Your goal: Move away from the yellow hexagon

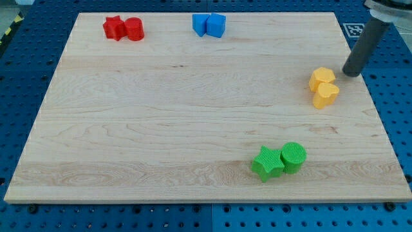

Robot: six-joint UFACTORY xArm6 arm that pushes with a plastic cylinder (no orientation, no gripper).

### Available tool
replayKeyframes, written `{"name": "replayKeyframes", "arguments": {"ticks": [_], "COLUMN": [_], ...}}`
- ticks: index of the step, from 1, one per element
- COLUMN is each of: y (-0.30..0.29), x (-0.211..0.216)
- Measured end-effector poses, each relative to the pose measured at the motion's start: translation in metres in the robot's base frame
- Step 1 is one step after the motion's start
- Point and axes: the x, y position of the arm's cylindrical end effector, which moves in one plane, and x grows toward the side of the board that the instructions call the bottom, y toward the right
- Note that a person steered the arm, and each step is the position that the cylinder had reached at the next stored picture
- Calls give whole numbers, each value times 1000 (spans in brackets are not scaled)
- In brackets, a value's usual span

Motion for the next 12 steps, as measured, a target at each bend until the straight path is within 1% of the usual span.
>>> {"name": "replayKeyframes", "arguments": {"ticks": [1,2,3,5,6,7,8,10,12], "y": [0,0,-1,-21,-21,-23,-32,-32,-33], "x": [-26,-34,-6,11,-1,-28,-42,-70,-72]}}
